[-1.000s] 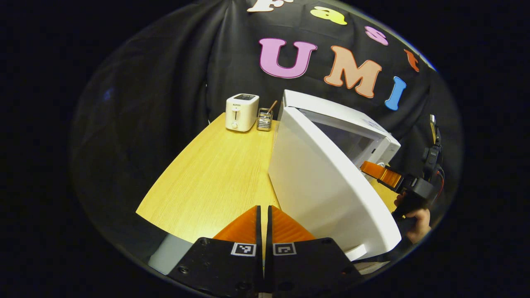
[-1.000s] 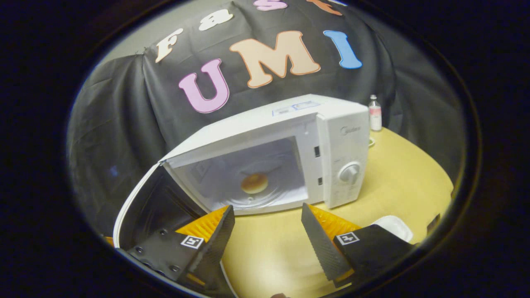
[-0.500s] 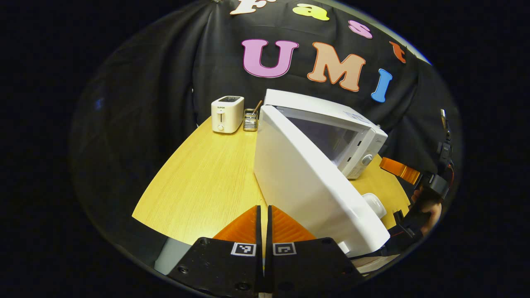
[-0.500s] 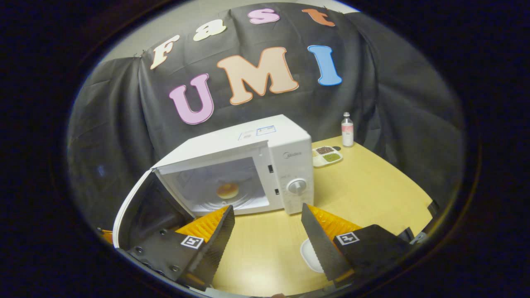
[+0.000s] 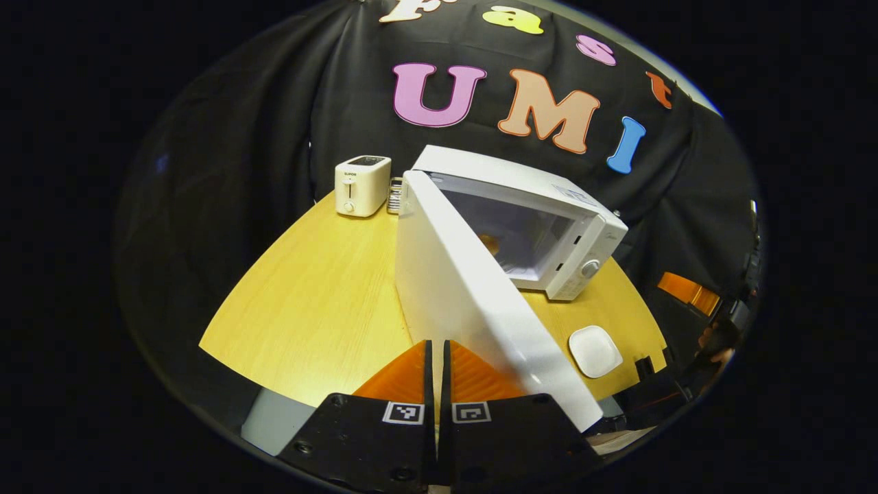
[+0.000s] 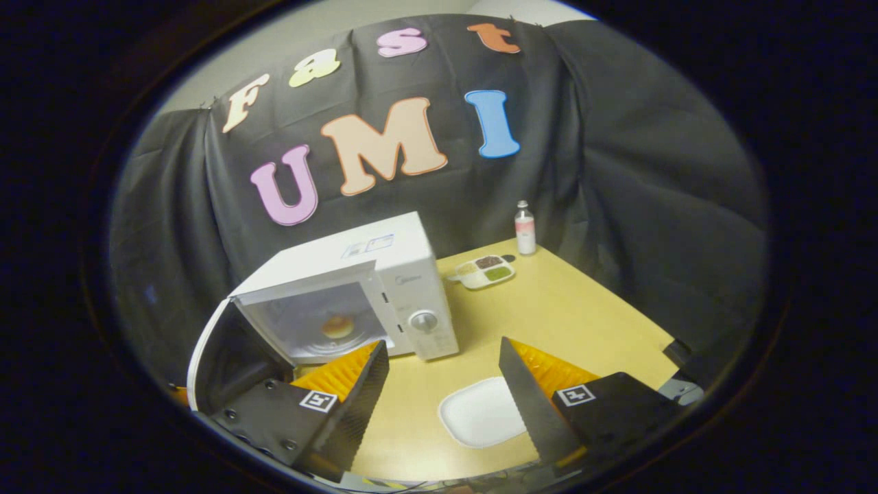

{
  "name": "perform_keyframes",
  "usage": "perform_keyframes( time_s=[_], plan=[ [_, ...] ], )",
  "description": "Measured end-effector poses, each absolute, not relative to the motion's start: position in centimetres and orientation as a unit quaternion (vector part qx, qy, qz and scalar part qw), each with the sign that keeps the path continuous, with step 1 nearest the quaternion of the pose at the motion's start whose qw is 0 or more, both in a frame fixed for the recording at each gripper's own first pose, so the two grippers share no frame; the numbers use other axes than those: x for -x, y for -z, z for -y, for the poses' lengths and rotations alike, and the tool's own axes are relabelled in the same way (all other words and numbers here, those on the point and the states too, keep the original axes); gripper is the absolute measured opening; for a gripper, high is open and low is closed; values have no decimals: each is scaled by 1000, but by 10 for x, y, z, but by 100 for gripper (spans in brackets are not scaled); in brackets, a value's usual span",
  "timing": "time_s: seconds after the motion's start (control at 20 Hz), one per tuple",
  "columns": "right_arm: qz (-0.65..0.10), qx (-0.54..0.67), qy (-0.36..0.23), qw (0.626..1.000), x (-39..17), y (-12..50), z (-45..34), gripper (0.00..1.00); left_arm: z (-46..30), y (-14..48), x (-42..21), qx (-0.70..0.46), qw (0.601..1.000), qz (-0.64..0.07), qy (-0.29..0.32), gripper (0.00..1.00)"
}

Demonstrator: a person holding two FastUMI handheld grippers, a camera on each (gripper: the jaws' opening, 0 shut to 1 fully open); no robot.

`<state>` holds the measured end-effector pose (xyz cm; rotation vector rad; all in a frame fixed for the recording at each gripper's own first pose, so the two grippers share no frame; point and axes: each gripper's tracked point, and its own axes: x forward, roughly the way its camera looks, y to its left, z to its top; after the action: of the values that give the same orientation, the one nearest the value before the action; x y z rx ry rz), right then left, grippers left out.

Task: Open the microwave oven with the left hand, put the food in, and close the microwave oven.

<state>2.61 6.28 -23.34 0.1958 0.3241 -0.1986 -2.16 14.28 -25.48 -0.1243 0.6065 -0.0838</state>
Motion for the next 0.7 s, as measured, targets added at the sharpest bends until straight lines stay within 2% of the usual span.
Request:
perform_keyframes(
  time_s=[0.35,0.7],
  plan=[
    [-155,-93,137,974,-20,225,-5,91,-108,252,8,59,951,-299,50,1],
    [-146,-102,151,972,-15,215,20,92,-55,251,-25,83,949,-293,85,1]
  ],
)
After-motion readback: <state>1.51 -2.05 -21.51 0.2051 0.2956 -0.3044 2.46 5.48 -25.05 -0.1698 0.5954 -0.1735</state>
